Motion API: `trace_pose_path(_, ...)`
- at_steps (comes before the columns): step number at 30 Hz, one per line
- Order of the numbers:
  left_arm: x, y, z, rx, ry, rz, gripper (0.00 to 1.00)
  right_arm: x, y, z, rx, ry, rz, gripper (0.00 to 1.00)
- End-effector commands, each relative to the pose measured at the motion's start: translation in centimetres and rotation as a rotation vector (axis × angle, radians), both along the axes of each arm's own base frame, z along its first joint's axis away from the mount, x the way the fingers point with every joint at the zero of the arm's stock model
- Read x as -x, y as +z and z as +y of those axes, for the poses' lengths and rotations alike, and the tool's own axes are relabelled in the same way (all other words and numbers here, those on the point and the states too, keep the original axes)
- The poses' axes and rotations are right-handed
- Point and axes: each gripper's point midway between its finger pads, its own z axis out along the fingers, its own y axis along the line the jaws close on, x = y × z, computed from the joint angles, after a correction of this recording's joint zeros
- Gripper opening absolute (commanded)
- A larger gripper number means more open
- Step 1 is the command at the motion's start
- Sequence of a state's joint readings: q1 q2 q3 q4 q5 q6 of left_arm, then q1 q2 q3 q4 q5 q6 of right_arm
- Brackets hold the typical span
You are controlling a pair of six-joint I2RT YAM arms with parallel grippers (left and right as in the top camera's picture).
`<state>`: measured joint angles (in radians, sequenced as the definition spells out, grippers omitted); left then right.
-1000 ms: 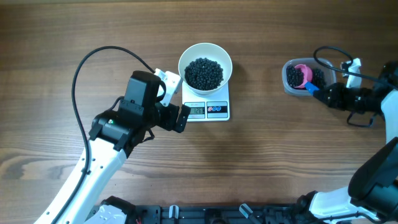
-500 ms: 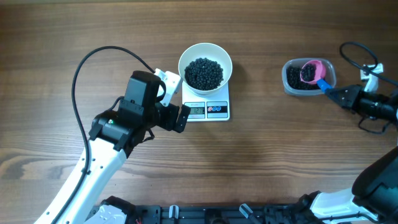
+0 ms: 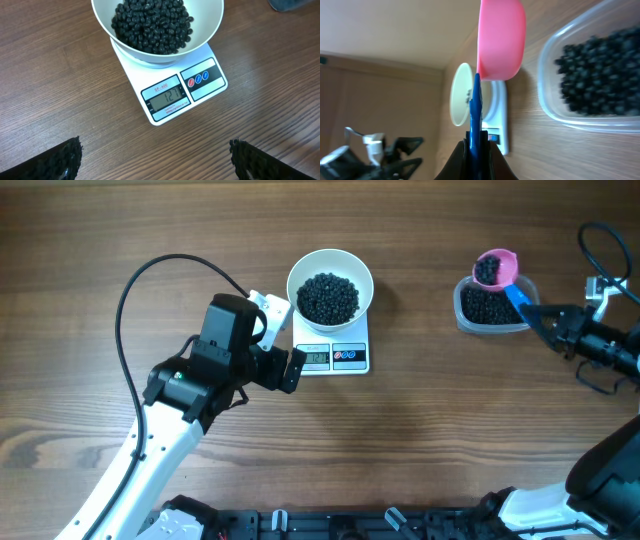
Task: Scoop item into bowl and weigh 150g on scale
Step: 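Lift the filled scoop and carry it left over the bowl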
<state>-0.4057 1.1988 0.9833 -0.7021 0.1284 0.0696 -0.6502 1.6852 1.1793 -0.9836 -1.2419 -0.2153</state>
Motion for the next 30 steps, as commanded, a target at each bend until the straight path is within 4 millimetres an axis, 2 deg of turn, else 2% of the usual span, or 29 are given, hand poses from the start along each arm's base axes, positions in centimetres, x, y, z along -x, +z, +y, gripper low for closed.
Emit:
trace_pose_path(1,-0.1,0.0,0.1,0.002,0.010,0.001,1.00,-0.3,1.1,3.0,-0.154,0.052,0.036,0.04)
trace_pose_path(5,-0.1,0.0,0.1,0.002,0.010,0.001,1.00,-0.5,1.9,7.5,-0.190,0.186,0.010,0.04)
trace_pose_path(11,-0.1,0.0,0.1,0.002,0.010,0.001,1.00,-1.0,1.8,14.1,-0.133,0.383,-0.042,0.04)
trace_pose_path(14,-0.1,0.0,0.1,0.001,0.010,0.001,1.00,-1.4,0.7,17.1,-0.039,0.453,-0.057,0.04)
trace_pose_path(16,-0.1,0.0,0.1,0.001,0.010,0.001,1.00,-1.8,-1.0,18.9,0.095,0.486,-0.071,0.04)
trace_pose_path(18,-0.1,0.0,0.1,0.001,0.010,0.001,1.00,-2.4,-2.9,20.1,0.246,0.496,-0.073,0.04)
trace_pose_path(20,-0.1,0.0,0.1,0.001,0.010,0.001,1.00,-2.7,-3.0,21.5,0.308,0.520,-0.117,0.04)
trace_pose_path(24,-0.1,0.0,0.1,0.001,0.010,0.001,1.00,-3.2,-2.1,23.1,0.401,0.528,-0.203,0.04)
trace_pose_path(30,-0.1,0.0,0.1,0.001,0.010,0.001,1.00,-4.0,0.6,24.2,0.548,0.480,-0.347,0.04)
